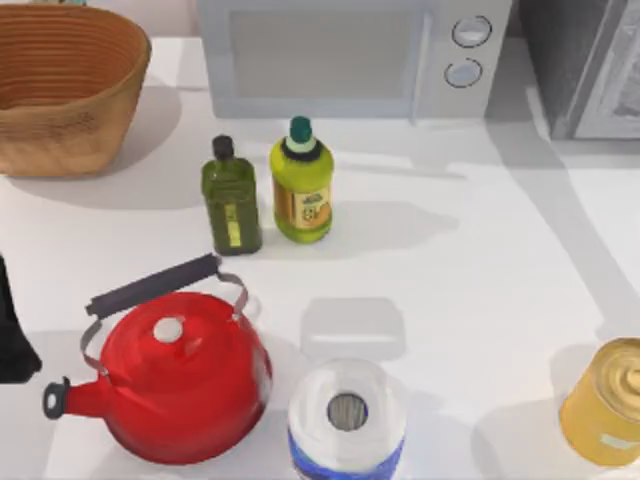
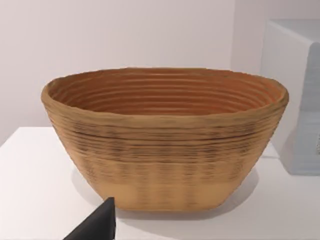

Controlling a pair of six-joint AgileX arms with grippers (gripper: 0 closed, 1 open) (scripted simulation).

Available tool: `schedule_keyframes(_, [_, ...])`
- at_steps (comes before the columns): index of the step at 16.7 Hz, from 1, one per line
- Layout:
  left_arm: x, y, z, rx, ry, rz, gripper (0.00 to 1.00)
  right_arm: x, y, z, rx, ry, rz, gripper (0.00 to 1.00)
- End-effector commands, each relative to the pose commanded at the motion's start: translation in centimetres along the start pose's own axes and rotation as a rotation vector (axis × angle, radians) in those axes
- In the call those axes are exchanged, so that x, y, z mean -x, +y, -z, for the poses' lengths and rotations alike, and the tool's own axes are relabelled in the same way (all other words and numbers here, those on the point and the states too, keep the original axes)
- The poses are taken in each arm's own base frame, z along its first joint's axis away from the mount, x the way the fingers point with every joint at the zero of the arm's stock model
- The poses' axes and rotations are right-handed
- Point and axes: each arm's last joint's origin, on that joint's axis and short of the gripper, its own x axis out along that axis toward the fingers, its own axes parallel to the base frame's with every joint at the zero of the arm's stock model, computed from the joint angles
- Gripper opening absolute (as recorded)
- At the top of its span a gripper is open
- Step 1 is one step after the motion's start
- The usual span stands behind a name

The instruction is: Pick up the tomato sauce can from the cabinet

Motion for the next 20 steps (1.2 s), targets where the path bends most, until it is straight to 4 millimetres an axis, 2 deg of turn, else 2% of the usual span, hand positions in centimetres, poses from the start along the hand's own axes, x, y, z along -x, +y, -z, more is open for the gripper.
schedule_keyframes(6, [0.0,0.0,0.0,0.000,0.000,0.000,1.00,0.0,0.0,0.0,-0.002,0.000,-0.002,0.00])
schedule_keyframes(8, [0.0,0.0,0.0,0.000,0.000,0.000,1.00,0.9,0.3,-0.5,-0.002,-0.003,-0.002,0.00])
schedule_keyframes(11, [0.0,0.0,0.0,0.000,0.000,0.000,1.00,5.6,1.4,-2.6,-0.002,-0.004,0.001,0.00])
schedule_keyframes(14, [0.0,0.0,0.0,0.000,0.000,0.000,1.00,12.9,1.2,-4.8,0.002,0.004,-0.002,0.00])
schedule_keyframes(16, [0.0,0.0,0.0,0.000,0.000,0.000,1.00,16.5,0.5,-5.7,-0.001,0.001,-0.002,0.00])
schedule_keyframes(18, [0.0,0.0,0.0,0.000,0.000,0.000,1.00,18.0,0.1,-5.9,-0.002,0.000,-0.002,0.00])
schedule_keyframes(20, [0.0,0.0,0.0,0.000,0.000,0.000,1.00,18.1,0.1,-5.9,-0.002,0.000,-0.002,0.00])
